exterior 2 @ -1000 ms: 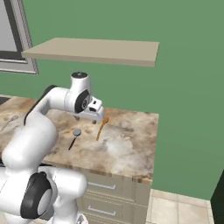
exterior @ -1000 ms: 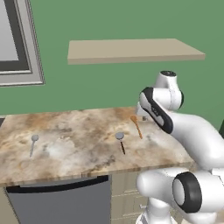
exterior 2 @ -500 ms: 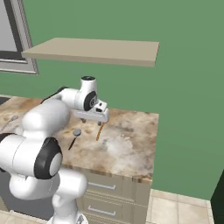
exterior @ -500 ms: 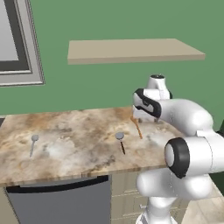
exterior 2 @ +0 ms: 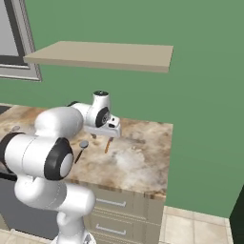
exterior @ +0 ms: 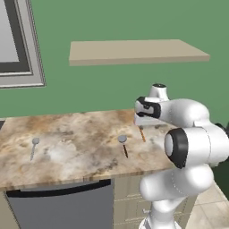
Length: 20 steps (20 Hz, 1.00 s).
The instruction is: Organize the utensils by type. Pick up the wooden spoons from the counter and place them in the open cabinet. Then pick up the metallic utensils from the counter and place them in the open drawer.
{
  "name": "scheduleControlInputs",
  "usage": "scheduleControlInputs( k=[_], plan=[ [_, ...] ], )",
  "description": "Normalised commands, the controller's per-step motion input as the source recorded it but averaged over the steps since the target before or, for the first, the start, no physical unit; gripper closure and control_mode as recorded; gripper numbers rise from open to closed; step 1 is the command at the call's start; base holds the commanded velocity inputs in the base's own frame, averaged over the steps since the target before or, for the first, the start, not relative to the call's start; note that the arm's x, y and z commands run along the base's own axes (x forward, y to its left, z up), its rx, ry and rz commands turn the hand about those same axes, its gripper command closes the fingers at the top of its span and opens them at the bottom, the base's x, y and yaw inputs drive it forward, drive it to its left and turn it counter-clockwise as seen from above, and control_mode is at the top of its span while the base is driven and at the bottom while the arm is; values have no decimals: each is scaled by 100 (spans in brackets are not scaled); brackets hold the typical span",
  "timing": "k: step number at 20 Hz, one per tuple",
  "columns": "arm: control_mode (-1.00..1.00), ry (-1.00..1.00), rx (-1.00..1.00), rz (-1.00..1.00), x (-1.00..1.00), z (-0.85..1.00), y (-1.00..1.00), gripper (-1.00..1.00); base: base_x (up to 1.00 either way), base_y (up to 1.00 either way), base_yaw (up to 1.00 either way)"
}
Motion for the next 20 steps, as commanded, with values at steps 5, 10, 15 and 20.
scheduleControlInputs(
  k=[5, 10, 15, 20],
  plan=[
    [-100, -12, 0, 0, 21, -33, 2, -100, 0, 0, 0],
    [-100, -6, 0, 1, 31, -28, 0, -100, 0, 0, 0],
    [-100, 0, -5, 0, 34, -19, 8, -100, 0, 0, 0],
    [-100, -2, -6, 1, 34, -26, 1, -100, 0, 0, 0]
  ],
)
